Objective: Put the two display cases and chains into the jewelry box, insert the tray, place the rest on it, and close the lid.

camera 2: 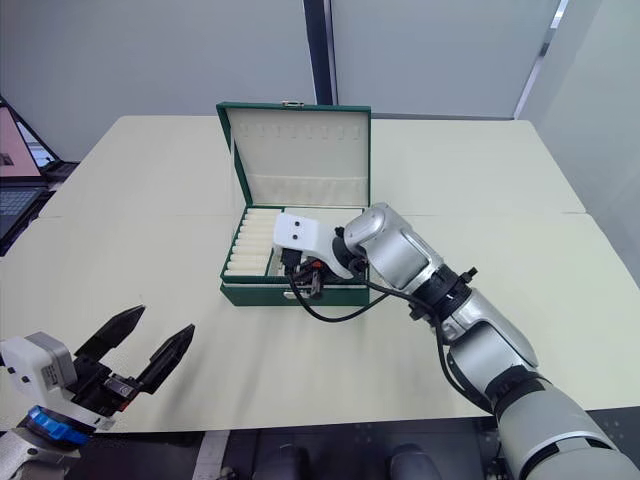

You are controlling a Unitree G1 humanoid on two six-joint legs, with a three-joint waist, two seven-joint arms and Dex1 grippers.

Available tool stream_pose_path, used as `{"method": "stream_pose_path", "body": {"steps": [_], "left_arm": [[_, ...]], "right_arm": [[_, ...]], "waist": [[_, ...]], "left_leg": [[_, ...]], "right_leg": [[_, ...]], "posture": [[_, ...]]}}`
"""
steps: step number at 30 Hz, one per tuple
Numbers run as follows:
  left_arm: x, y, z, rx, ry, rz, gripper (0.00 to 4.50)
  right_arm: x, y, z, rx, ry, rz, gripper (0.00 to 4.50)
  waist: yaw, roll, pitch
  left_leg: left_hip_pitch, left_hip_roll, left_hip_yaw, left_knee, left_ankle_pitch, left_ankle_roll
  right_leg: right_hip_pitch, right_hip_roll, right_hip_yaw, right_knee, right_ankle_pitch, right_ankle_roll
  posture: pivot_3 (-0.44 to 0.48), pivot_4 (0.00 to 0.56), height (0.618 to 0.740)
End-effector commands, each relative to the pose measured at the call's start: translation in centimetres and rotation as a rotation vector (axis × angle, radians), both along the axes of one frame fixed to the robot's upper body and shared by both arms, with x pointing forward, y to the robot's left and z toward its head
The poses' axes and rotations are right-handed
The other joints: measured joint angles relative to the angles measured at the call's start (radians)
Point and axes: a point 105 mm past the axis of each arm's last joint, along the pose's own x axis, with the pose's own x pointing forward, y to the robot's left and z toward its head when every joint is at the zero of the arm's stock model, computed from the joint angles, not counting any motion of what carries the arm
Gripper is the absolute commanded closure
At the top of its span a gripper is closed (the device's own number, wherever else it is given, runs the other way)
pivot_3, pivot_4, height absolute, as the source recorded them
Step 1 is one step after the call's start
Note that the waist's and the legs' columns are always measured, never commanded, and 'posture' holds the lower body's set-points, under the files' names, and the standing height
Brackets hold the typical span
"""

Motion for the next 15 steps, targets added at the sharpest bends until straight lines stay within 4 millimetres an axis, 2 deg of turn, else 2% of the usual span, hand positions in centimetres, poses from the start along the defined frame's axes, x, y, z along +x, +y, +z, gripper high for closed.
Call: {"method": "stream_pose_path", "body": {"steps": [1,8,13,15], "left_arm": [[0.1,-0.3,0.5,0.008,-0.015,-0.011,0.00],[0.9,-0.4,0.8,0.006,-0.028,-0.030,0.00],[1.4,-1.0,1.1,0.002,-0.036,-0.063,0.00],[1.5,-1.0,1.2,0.003,-0.036,-0.073,0.00]], "right_arm": [[0.2,0.0,1.5,0.029,-0.032,0.007,3.57],[-0.1,-0.5,3.8,0.105,-0.005,0.020,1.77],[1.3,-2.4,5.7,0.299,0.037,-0.075,0.19],[2.3,-3.8,6.2,0.376,-0.005,-0.110,0.05]], "waist": [[0.000,0.000,0.000],[0.000,0.000,0.000],[0.000,0.000,0.000],[0.002,0.000,0.000]], "left_leg": [[0.000,0.000,0.000,0.000,0.000,0.000],[0.000,0.000,0.000,0.000,0.000,0.000],[-0.001,0.000,0.000,0.000,0.000,0.000],[0.000,0.000,0.000,0.000,0.000,0.000]], "right_leg": [[0.000,0.000,0.000,0.000,0.000,0.000],[0.000,0.000,0.000,0.000,0.000,0.000],[0.003,0.000,0.000,0.000,0.000,0.000],[0.004,0.000,0.000,0.000,0.000,0.000]], "posture": [[0.000,0.150,0.740],[0.000,0.150,0.740],[0.000,0.150,0.740],[0.000,0.150,0.740]]}}
